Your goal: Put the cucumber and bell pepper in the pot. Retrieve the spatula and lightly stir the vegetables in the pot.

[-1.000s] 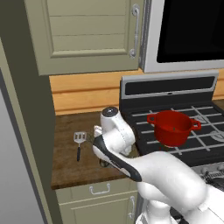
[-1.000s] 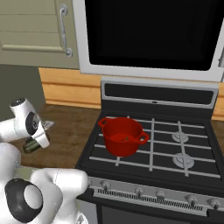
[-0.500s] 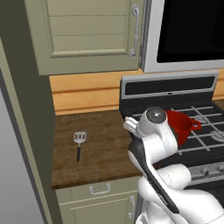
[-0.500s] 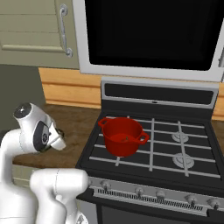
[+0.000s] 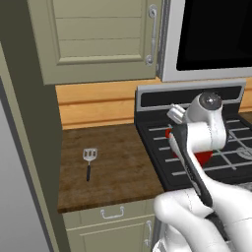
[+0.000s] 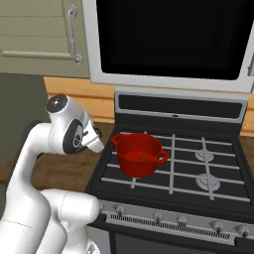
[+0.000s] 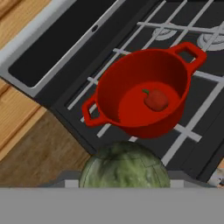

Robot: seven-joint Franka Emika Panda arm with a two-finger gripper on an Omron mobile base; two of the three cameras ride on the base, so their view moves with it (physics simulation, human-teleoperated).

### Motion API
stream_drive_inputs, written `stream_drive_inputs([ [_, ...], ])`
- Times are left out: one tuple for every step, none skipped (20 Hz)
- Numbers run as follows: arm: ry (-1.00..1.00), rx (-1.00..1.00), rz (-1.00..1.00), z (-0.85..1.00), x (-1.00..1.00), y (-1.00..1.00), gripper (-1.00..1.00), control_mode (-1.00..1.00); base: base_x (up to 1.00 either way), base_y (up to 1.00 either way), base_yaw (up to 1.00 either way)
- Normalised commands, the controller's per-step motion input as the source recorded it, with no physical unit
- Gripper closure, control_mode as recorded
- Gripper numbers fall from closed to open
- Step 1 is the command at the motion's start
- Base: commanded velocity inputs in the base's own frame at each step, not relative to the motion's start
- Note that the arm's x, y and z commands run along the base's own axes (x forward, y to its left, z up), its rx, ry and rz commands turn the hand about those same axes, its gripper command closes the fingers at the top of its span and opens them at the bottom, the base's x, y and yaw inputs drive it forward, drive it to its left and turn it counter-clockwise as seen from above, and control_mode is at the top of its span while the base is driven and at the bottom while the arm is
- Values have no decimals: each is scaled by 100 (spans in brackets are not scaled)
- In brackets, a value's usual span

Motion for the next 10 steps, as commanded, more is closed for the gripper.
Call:
stream_drive_inputs([
  [0,0,-10,4,41,-82,100,-100,0,0,0],
  [0,0,-8,0,47,-80,100,-100,0,0,0],
  [0,0,-7,0,54,-77,100,-100,0,0,0],
  [0,0,-6,0,61,-75,100,-100,0,0,0],
  [0,0,-6,0,65,-74,100,-100,0,0,0],
  [0,0,-6,-1,65,-74,100,-100,0,0,0],
  [0,0,-6,-7,63,-73,100,-100,0,0,0],
  [0,0,-6,-11,57,-71,100,-100,0,0,0],
  [0,0,-5,-14,54,-69,100,-100,0,0,0],
  [0,0,-5,-19,52,-65,100,-100,0,0,0],
])
